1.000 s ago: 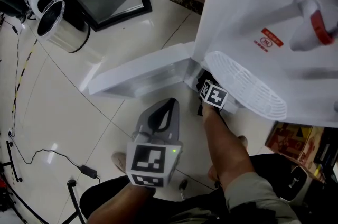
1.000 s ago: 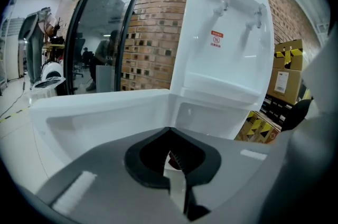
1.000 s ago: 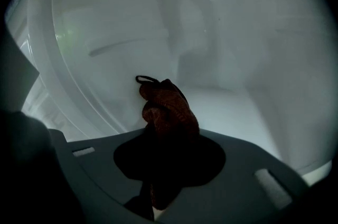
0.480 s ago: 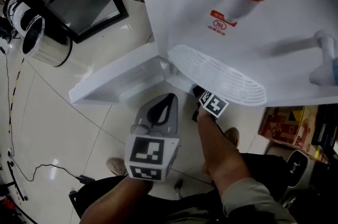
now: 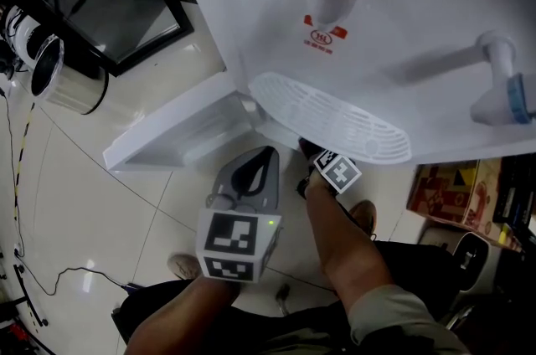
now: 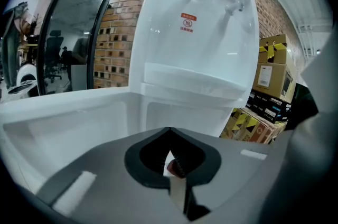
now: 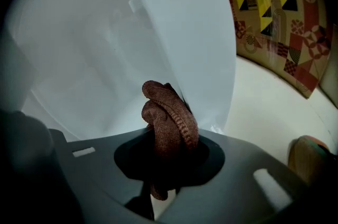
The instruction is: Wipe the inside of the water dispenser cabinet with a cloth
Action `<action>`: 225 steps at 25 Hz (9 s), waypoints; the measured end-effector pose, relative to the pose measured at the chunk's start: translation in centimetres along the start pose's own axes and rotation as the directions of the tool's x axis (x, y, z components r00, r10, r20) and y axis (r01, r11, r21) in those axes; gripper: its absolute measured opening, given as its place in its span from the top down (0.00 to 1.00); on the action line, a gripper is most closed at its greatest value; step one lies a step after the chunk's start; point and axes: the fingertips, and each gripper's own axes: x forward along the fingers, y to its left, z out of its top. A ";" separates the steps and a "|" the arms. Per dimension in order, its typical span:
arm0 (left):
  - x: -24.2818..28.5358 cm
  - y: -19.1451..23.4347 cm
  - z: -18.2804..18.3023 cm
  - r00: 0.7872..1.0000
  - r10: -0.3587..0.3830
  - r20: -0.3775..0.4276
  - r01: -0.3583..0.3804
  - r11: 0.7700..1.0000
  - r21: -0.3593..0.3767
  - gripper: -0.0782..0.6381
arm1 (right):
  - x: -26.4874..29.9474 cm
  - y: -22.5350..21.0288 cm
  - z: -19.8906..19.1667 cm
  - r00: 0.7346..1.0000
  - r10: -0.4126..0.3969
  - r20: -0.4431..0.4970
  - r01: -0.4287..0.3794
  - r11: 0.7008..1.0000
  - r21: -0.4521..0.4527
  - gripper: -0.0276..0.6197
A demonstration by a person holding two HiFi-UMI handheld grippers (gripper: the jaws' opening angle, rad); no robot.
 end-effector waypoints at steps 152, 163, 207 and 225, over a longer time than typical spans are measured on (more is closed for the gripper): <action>-7.1 18.9 2.6 0.958 0.259 -0.127 -0.190 0.899 0.395 0.43 | -37.1 0.0 18.7 0.814 0.561 -0.151 -0.486 0.513 -0.708 0.80; -8.4 16.7 0.2 0.953 0.229 -0.197 -0.127 0.896 0.426 0.42 | -38.9 2.3 19.5 0.780 0.615 -0.113 -0.500 0.505 -0.703 0.80; -15.0 -2.1 -8.6 0.856 -0.227 -0.465 0.441 0.790 0.427 0.67 | -41.4 -1.1 20.7 0.722 0.688 -0.072 -0.569 0.532 -0.627 0.80; -1.3 -12.5 -3.9 0.931 -0.241 -0.273 0.359 0.735 0.576 0.89 | -37.4 -3.4 21.1 0.789 0.605 -0.113 -0.523 0.563 -0.640 0.80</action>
